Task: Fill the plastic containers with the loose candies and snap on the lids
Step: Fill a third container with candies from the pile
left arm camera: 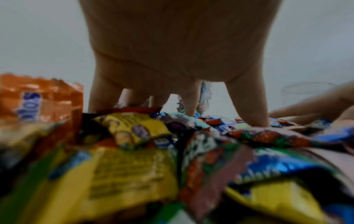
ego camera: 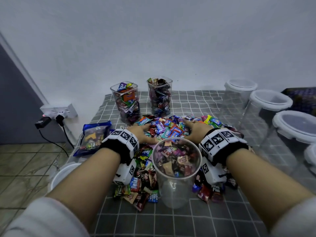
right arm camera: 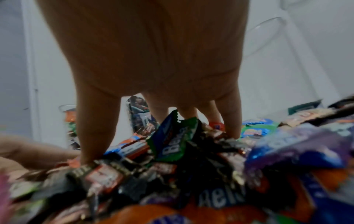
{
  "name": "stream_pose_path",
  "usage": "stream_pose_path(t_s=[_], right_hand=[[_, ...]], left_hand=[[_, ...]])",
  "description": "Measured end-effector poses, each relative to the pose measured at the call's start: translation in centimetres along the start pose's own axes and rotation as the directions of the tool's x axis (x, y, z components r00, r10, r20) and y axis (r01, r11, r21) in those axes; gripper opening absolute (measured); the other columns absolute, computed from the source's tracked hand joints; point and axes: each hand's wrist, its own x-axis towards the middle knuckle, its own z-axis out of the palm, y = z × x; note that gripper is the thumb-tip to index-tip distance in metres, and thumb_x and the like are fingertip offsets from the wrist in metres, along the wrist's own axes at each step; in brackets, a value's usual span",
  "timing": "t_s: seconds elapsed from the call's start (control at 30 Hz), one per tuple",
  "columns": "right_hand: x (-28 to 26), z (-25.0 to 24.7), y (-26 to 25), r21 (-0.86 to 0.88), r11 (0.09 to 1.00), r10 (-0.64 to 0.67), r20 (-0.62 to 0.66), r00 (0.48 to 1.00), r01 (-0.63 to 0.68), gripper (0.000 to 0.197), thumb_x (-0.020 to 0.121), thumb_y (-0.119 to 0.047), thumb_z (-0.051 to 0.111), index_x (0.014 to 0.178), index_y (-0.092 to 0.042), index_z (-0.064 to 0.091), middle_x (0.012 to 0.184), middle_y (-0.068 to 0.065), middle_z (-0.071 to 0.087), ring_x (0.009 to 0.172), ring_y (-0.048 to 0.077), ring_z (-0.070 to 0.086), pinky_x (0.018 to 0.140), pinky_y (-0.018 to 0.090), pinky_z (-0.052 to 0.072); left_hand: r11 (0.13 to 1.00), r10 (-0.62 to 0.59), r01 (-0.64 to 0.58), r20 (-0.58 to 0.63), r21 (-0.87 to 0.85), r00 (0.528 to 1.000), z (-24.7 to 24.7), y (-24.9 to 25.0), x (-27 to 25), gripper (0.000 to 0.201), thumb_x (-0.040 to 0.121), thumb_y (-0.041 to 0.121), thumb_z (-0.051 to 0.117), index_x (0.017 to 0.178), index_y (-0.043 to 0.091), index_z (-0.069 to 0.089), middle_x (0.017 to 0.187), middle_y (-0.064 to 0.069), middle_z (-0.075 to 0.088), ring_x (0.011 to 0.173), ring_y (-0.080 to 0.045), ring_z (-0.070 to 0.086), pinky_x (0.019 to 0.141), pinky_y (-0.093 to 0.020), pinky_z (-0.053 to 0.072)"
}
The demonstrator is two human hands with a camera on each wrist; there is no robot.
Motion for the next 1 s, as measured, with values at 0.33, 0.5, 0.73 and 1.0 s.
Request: stream_pose_path(t_s=[0.33,0.5,0.73,1.0], right_hand=[[-1.4,-0.1,-1.0,-0.154,0.987,-0.062,-0.065,0.996,0.051,0.028,0.091,-0.028,0.056,0.118,-0.022,0.061,0.117,0.007,0.063,0.107,0.027,0.057,0.088,0.032,0.048],[-1.8,0.0,-0.4,-0.107,0.994,-0.050,-0.134,0.990,0.035,0.019,0.089,-0.014,0.054,0.071,-0.018,0.052,0.095,0.011,0.063,0.085,0.026,0.054,0.071,0.029,0.044],[-3.3,-0.6,0.7,0.093,0.995,-0.019,-0.186,0.982,0.037,0.028,0.088,-0.008,0.052,0.115,-0.012,0.062,0.117,0.013,0.062,0.109,0.028,0.056,0.082,0.028,0.042],[-5.5,-2.1,1.7,0.481,0.861,-0.017,-0.295,0.955,0.164,0.019,0.082,0.000,0.061,0.082,-0.018,0.064,0.067,0.002,0.058,0.060,0.015,0.051,0.055,0.022,0.040]], left_hand=[[0.992,0.110,-0.095,-0.204,0.085,0.973,0.0,0.4,-1.3,0.032,0.087,0.036,0.065,0.118,0.028,0.066,0.124,0.003,0.063,0.113,-0.019,0.056,0.081,-0.024,0.041],[0.994,0.102,-0.091,-0.264,0.053,0.959,-0.2,0.5,-2.2,0.022,0.088,0.027,0.063,0.108,0.021,0.070,0.114,0.001,0.067,0.104,-0.020,0.059,0.074,-0.025,0.042],[0.991,0.048,-0.094,-0.407,-0.093,0.912,-0.7,0.4,-4.2,0.019,0.089,0.025,0.062,0.103,0.017,0.071,0.107,-0.005,0.067,0.101,-0.024,0.058,0.073,-0.026,0.040],[0.890,0.030,-0.264,-0.530,-0.372,0.848,-1.3,1.2,-7.0,0.005,0.085,0.021,0.066,0.084,0.018,0.071,0.078,-0.001,0.065,0.075,-0.019,0.057,0.067,-0.027,0.044]])
